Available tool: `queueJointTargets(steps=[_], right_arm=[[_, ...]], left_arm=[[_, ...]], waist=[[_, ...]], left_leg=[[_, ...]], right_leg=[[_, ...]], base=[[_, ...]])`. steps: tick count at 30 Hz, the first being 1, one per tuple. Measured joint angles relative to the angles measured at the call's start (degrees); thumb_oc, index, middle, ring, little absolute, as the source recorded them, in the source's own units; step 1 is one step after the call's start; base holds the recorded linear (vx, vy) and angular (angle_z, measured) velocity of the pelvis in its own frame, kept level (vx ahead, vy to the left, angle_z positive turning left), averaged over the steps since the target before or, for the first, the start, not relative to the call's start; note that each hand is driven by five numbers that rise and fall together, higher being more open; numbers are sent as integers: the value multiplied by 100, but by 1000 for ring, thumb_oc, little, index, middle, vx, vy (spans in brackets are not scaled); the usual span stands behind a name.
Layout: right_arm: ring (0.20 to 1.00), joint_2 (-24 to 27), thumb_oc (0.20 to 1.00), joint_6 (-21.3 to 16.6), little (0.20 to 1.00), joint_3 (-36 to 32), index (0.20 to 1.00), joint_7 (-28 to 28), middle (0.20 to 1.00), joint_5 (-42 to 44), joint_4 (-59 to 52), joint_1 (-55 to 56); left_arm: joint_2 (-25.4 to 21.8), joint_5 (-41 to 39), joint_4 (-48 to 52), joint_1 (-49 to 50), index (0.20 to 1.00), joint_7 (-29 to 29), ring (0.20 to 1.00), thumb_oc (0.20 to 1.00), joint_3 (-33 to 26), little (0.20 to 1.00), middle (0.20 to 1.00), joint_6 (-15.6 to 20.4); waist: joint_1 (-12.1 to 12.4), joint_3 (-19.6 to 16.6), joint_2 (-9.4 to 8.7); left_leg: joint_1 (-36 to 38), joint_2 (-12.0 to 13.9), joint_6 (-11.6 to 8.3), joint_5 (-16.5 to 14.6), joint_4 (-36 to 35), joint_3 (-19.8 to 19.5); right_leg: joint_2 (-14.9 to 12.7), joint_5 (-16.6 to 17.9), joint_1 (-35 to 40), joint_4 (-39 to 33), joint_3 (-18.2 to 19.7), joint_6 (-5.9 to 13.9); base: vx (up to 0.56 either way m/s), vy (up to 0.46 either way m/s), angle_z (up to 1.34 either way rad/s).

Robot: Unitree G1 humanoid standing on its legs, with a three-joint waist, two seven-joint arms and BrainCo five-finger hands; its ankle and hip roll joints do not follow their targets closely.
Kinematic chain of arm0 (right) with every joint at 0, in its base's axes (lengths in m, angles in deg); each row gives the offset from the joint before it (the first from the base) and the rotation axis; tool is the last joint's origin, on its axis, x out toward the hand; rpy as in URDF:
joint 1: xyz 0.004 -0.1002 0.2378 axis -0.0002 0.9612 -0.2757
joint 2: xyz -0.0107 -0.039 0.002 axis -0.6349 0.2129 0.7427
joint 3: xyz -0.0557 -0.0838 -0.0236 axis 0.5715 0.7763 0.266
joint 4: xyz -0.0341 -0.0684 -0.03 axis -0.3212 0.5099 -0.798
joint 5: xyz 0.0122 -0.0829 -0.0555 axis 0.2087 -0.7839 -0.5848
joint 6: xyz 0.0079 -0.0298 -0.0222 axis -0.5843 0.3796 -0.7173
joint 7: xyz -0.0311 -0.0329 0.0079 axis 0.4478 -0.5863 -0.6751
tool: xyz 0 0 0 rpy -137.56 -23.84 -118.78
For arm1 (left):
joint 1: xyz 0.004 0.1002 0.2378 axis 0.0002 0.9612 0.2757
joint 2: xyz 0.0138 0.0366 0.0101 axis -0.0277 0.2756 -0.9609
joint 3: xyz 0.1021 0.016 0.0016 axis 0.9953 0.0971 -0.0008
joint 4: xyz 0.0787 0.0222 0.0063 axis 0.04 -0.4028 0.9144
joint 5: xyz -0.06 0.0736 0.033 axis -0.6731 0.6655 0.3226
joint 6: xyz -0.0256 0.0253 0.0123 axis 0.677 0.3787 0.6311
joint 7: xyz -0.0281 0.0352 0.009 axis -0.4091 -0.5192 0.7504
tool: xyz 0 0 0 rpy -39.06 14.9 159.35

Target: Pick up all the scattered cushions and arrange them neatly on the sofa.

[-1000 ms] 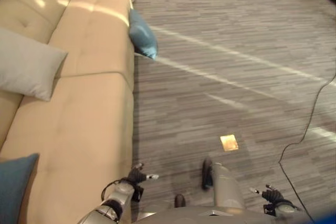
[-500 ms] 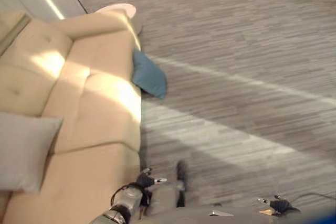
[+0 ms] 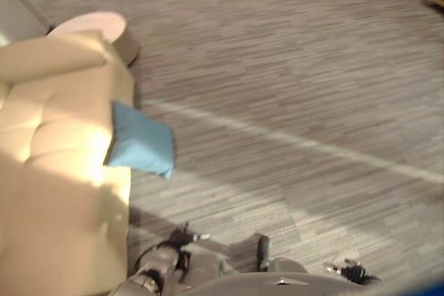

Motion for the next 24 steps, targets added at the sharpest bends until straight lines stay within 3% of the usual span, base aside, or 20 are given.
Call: queueJointTargets(steps=[1, 2, 3, 4, 5, 7, 8, 9, 10, 11, 12, 13, 14, 15, 16, 19, 21, 22, 23, 24], right_arm=[[1000, 60, 1000, -74, 1000, 54, 1000, -2, 1000, 30, -30, -106], [1000, 261, 1000, -148, 1000, 140, 1000, 7, 1000, 33, -71, -165], [1000, 552, 1000, -142, 1000, 234, 1000, 12, 1000, 30, -145, -193], [1000, 707, 1000, -83, 1000, 337, 1000, -31, 1000, 30, -119, -27], [1000, 669, 1000, 33, 1000, 390, 1000, -41, 1000, 26, 112, 237], [1000, 289, 1000, 78, 1000, 435, 1000, -5, 1000, 21, 230, 353], [1000, 112, 1000, 47, 1000, 431, 1000, 7, 1000, 15, 327, 301], [1000, 75, 1000, 52, 1000, 434, 1000, 20, 1000, 13, 445, 303], [1000, 125, 1000, 44, 1000, 438, 1000, 28, 1000, 13, 414, 405], [1000, 158, 1000, 3, 1000, 438, 1000, 48, 1000, 10, 359, 420], [1000, 58, 1000, -9, 1000, 482, 1000, 66, 1000, -30, 304, 336], [1000, 60, 1000, -7, 1000, 482, 1000, 108, 1000, -111, 172, 241], [1000, 87, 1000, -11, 1000, 476, 1000, 112, 1000, -189, 120, 228], [1000, 124, 1000, 4, 1000, 463, 1000, 106, 1000, -204, 84, 224], [1000, 163, 1000, -10, 1000, 462, 1000, 107, 1000, -202, -19, 186], [1000, 94, 1000, -39, 1000, 469, 1000, 125, 1000, -197, -54, 118], [1000, 27, 1000, -34, 1000, 451, 1000, 136, 1000, -157, -5, 221], [1000, -40, 1000, 2, 1000, 417, 1000, 134, 1000, -136, 104, 221], [1000, -55, 1000, 10, 1000, 407, 1000, 141, 1000, -124, 160, 275], [1000, -5, 1000, 0, 1000, 360, 1000, 139, 1000, -110, 157, 322]], left_arm=[[23, 10, 73, 41, 1000, 0, 1000, 1000, 5, 1000, 1000, 0], [232, 15, 75, 83, 1000, -3, 1000, 1000, -34, 1000, 1000, -31], [428, 60, -42, 184, 1000, -5, 1000, 1000, -191, 1000, 1000, -32], [558, 90, -135, 157, 1000, 10, 1000, 1000, -181, 1000, 1000, -16], [610, 32, -265, 266, 1000, -20, 1000, 1000, -170, 1000, 1000, -16], [278, 67, -244, 363, 1000, -16, 1000, 1000, -278, 1000, 1000, -13], [93, 67, -310, 451, 1000, -26, 1000, 1000, -392, 1000, 1000, -57], [62, 71, -360, 534, 1000, -17, 1000, 1000, -395, 1000, 1000, -111], [93, 73, -345, 635, 1000, -20, 1000, 1000, -354, 1000, 1000, -108], [92, 75, -337, 727, 1000, -22, 1000, 1000, -246, 1000, 1000, -99], [35, 69, -359, 635, 1000, -15, 1000, 1000, -225, 1000, 1000, -137], [36, 62, -237, 548, 1000, -35, 1000, 1000, -162, 1000, 1000, -161], [56, 63, -217, 455, 1000, -37, 1000, 1000, -2, 1000, 1000, -155], [102, 60, -229, 353, 1000, -39, 1000, 1000, 29, 1000, 1000, -145], [144, 58, -228, 312, 1000, -26, 1000, 1000, -4, 1000, 1000, -124], [168, 60, -285, 321, 1000, -20, 1000, 1000, -34, 1000, 1000, -109], [163, 73, -585, 356, 1000, -28, 1000, 1000, -51, 1000, 1000, -95], [171, 86, -770, 286, 1000, -44, 1000, 1000, -48, 1000, 1000, -105], [120, 130, -723, 298, 1000, -74, 1000, 1000, -67, 1000, 1000, -89], [110, 130, -691, 338, 1000, -71, 1000, 1000, -64, 1000, 1000, -75]], waist=[[-11, 6, 152], [-89, 50, 676], [-91, 56, 1189], [-176, 9, 1300], [-136, -39, 1300], [-26, -162, 832], [24, -261, 542], [65, -327, 480], [113, -459, 687], [93, -565, 969], [52, -486, 759], [95, -331, 738], [49, -239, 751], [-18, -129, 846], [-90, -42, 901], [-181, 26, 951], [-295, -1, 787], [-416, 106, 675], [-424, 139, 498], [-428, 111, 475]], left_leg=[[142, -138, 84, 102, -996, -57], [285, 105, 211, 422, -1820, -104], [331, 419, 30, 622, -2801, -12], [281, 401, -133, 714, -3659, 205], [114, 207, -121, 725, -3852, 390], [394, -99, 69, 736, -3790, 558], [797, -477, 533, 698, -3764, 622], [1198, -671, 974, 562, -3884, 557], [1522, -625, 1191, 585, -4073, 518], [1863, -441, 1712, 336, -4454, 521], [2034, -563, 1727, 290, -4556, 342], [2130, -550, 1688, 243, -4534, 184], [2323, -552, 1631, 180, -4588, -8], [2531, -554, 1603, 73, -4592, -313], [2773, -497, 1572, -196, -4599, -537], [3090, -288, 1300, -510, -4595, -1037], [3222, -114, 1025, -932, -4460, -1655], [3219, -36, 769, -1171, -4155, -1921], [3295, -133, 485, -1176, -3964, -1957], [3339, -181, 419, -1122, -3948, -1972]], right_leg=[[119, -65, 136, 129, 62, 836], [486, 11, 19, 607, 225, 1526], [589, -796, -195, 1209, 277, 21], [238, -882, -11, 935, 168, -92], [349, -973, 411, 599, -25, -194], [467, -1032, 1065, -60, 37, -154], [415, -1115, 1406, -110, 40, 91], [487, -1185, 1410, 283, 15, 209], [751, -1276, 1306, 717, 28, 346], [993, -1490, 1160, 1157, -74, 620], [847, -1650, 877, 2103, -104, 933], [649, -1545, 53, 3747, -289, 1165], [496, -1500, -494, 4677, -258, 1167], [415, -1591, -952, 4857, 31, 1032], [284, -1593, -1724, 4355, 690, 917], [373, -888, -1942, 1845, 1297, 759], [517, -384, -1648, 418, 2098, 1120], [552, 39, -1451, 481, 2012, 1286], [555, 368, -971, 416, 1860, 864], [609, 593, -742, 289, 1838, 466]], base=[[349, -151, -6], [357, -140, -57], [195, -72, -31], [386, -92, 4], [419, -61, 30], [576, -11, 11], [356, 31, -15], [272, 84, -15], [234, 83, -5], [311, 81, 20], [213, 15, 40], [213, 1, 66], [207, -4, 95], [272, -65, 138], [287, -96, 117], [290, -117, 98], [219, -99, 146], [195, -119, 229], [175, -139, 202], [158, -149, 123]])
